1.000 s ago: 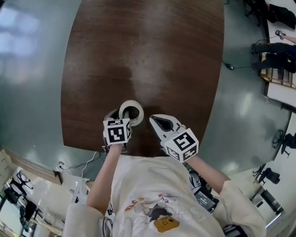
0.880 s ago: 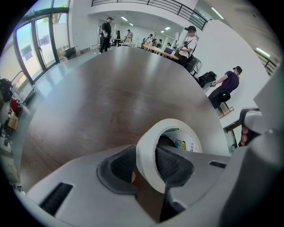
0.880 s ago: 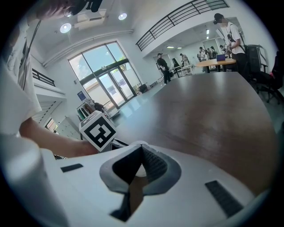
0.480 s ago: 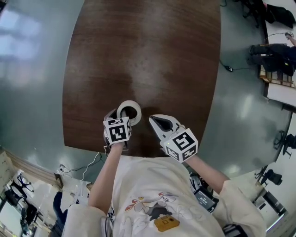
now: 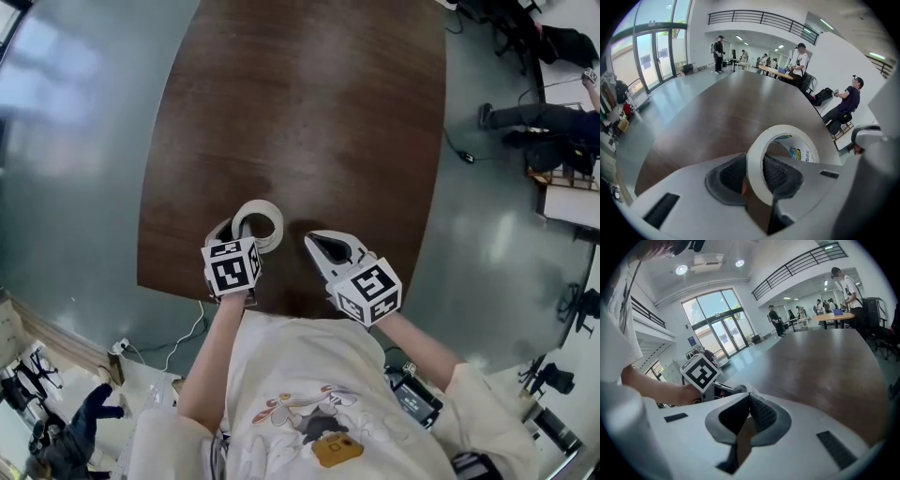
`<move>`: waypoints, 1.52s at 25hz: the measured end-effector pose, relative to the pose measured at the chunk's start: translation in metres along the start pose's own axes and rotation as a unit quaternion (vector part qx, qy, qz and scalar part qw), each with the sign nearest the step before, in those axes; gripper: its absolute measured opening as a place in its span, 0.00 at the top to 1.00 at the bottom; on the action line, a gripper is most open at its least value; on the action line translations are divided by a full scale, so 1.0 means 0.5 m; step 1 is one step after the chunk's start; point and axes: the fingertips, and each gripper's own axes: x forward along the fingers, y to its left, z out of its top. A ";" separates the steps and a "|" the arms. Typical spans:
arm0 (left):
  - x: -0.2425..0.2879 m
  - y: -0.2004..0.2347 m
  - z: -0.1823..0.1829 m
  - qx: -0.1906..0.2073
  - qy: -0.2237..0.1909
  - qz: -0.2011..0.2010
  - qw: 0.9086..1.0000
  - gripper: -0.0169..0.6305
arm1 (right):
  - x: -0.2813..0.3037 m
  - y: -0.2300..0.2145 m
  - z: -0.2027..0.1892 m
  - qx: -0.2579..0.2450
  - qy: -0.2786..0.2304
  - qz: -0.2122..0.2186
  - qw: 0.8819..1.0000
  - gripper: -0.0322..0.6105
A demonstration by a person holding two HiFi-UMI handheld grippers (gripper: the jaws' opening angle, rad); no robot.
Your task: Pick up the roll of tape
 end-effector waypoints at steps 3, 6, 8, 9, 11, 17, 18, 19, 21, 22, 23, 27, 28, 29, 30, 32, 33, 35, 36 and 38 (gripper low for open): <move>-0.037 -0.003 0.003 -0.004 -0.016 0.000 1.000 0.83 | -0.015 0.014 0.016 -0.014 -0.008 0.002 1.000 0.94; -0.083 -0.004 0.000 -0.006 -0.035 -0.003 0.999 0.83 | -0.031 0.031 0.029 -0.021 -0.019 0.002 1.000 0.94; -0.112 0.000 0.000 -0.008 -0.048 -0.006 0.999 0.83 | -0.039 0.039 0.043 -0.022 -0.030 -0.002 0.999 0.94; -0.127 0.001 0.002 -0.009 -0.055 -0.008 0.998 0.83 | -0.043 0.042 0.051 -0.023 -0.035 -0.004 0.999 0.94; -0.156 -0.002 0.010 -0.012 -0.069 -0.014 0.997 0.83 | -0.054 0.046 0.066 -0.028 -0.044 -0.008 0.999 0.94; -0.249 -0.011 0.016 -0.006 -0.117 -0.032 0.993 0.83 | -0.081 0.084 0.085 -0.051 -0.063 -0.009 0.997 0.94; -0.266 -0.011 0.013 -0.008 -0.126 -0.038 0.991 0.83 | -0.085 0.096 0.086 -0.055 -0.067 -0.009 0.996 0.94; -0.283 -0.014 0.010 -0.010 -0.136 -0.046 0.990 0.83 | -0.090 0.107 0.087 -0.059 -0.070 -0.008 0.996 0.94; -0.315 -0.026 0.004 -0.015 -0.153 -0.060 0.986 0.83 | -0.106 0.126 0.091 -0.065 -0.076 -0.006 0.995 0.94; -0.330 -0.032 0.000 -0.014 -0.159 -0.065 0.985 0.83 | -0.115 0.136 0.094 -0.067 -0.079 -0.005 0.995 0.94; -0.344 -0.036 -0.004 -0.014 -0.164 -0.068 0.984 0.83 | -0.123 0.145 0.097 -0.070 -0.083 -0.004 0.994 0.94; -0.400 -0.017 -0.033 -0.027 -0.187 -0.081 0.979 0.83 | -0.132 0.198 0.098 -0.081 -0.096 -0.001 0.992 0.94; -0.412 -0.012 -0.037 -0.032 -0.193 -0.085 0.977 0.83 | -0.133 0.207 0.098 -0.083 -0.099 -0.001 0.992 0.94; -0.421 -0.011 -0.039 -0.038 -0.200 -0.091 0.975 0.83 | -0.137 0.211 0.099 -0.084 -0.101 -0.001 0.991 0.94; -0.428 -0.012 -0.039 -0.044 -0.207 -0.099 0.972 0.83 | -0.141 0.213 0.101 -0.085 -0.103 -0.002 0.991 0.94; -0.442 -0.012 -0.039 -0.051 -0.220 -0.113 0.968 0.83 | -0.149 0.222 0.105 -0.083 -0.106 -0.001 0.991 0.94; -0.452 -0.009 -0.039 -0.050 -0.227 -0.117 0.966 0.83 | -0.150 0.231 0.106 -0.082 -0.108 0.000 0.991 0.94; -0.476 -0.003 -0.039 -0.047 -0.246 -0.122 0.961 0.83 | -0.151 0.252 0.110 -0.084 -0.113 0.004 0.990 0.94; -0.489 -0.002 -0.037 -0.046 -0.256 -0.125 0.957 0.83 | -0.153 0.262 0.113 -0.086 -0.116 0.005 0.990 0.94; -0.515 -0.006 -0.033 -0.041 -0.275 -0.131 0.952 0.83 | -0.158 0.278 0.119 -0.084 -0.123 0.010 0.989 0.94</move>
